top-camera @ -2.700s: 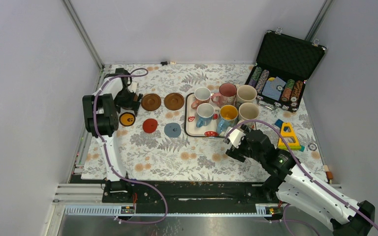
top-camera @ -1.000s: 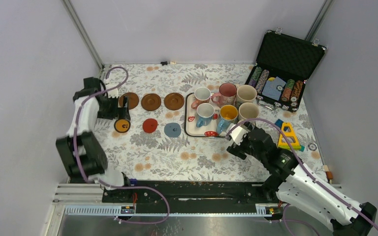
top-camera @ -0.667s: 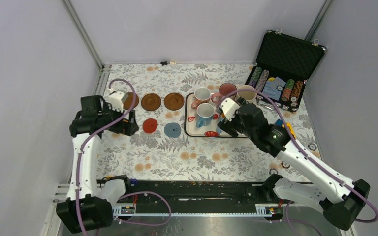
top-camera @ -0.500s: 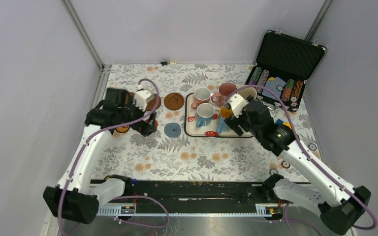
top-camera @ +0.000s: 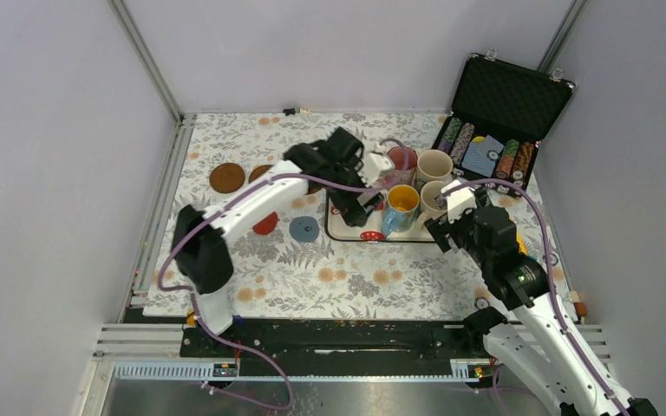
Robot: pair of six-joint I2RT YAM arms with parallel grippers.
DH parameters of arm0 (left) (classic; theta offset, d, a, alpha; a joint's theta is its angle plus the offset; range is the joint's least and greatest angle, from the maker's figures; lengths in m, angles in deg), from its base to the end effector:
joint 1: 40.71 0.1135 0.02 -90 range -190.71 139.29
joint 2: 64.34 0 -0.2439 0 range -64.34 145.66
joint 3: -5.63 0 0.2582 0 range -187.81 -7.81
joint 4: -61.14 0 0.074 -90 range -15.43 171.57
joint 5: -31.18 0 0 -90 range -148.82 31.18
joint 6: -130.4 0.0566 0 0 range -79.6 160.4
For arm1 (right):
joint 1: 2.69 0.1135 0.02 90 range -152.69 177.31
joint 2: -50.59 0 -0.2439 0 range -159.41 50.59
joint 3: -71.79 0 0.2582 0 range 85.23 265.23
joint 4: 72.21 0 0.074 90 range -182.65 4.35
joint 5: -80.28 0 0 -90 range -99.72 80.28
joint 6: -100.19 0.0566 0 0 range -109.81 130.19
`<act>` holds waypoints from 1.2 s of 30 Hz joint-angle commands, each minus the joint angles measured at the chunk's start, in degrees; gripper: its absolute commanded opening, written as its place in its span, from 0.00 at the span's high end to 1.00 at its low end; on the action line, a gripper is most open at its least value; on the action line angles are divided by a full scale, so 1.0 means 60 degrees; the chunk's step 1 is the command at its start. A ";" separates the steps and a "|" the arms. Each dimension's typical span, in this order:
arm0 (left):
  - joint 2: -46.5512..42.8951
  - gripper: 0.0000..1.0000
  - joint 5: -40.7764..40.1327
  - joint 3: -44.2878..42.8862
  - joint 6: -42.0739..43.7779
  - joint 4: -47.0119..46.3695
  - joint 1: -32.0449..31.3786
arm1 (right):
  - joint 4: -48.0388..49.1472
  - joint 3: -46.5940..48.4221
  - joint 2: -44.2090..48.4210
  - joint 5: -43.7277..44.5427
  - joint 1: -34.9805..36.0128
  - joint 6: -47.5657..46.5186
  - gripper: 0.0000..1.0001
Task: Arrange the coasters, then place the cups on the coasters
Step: Pick up the cup from the tray.
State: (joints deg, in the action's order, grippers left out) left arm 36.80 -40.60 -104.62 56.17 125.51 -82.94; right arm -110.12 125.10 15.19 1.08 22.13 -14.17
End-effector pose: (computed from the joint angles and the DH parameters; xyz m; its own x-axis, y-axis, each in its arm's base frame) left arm 0.2805 -0.2785 0.2887 -0.3762 0.6901 -0.6182 0.9067 0.4115 -0.0924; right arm 0.1757 0.0696 0.2899 -0.1786 -0.5290 -0.8296 -0.3581 0.8203 -0.4460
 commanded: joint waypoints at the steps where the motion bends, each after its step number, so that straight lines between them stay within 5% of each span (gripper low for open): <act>1: 0.0841 0.01 -0.0715 -0.0402 -0.0281 0.0188 -0.0546 | 0.0669 -0.0278 -0.0245 -0.0252 -0.0084 0.0106 0.04; 9: 0.1801 0.14 -0.1311 -0.0197 -0.0455 -0.0064 -0.0628 | 0.0742 -0.0399 -0.0009 -0.0430 -0.0086 0.0099 0.04; 16: 0.1227 0.28 -0.1552 0.0437 -0.0536 -0.0546 -0.0557 | 0.0752 -0.0494 0.0031 -0.0726 -0.0079 0.0075 0.05; 22: 0.0818 0.27 -0.2378 0.0762 -0.0705 -0.1051 -0.0011 | 0.0691 -0.0428 -0.0149 -0.0918 -0.0078 0.0112 0.06; 36: 0.1655 0.19 0.0034 -0.0458 -0.0280 -0.0193 0.0408 | 0.0330 -0.0355 -0.0566 -0.1959 -0.0079 0.0122 0.09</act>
State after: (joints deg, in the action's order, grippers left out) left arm 45.02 -45.25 -102.74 53.39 123.44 -79.80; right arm -107.70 122.22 13.11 -7.81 21.95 -13.90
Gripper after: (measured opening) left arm 0.807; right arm 0.912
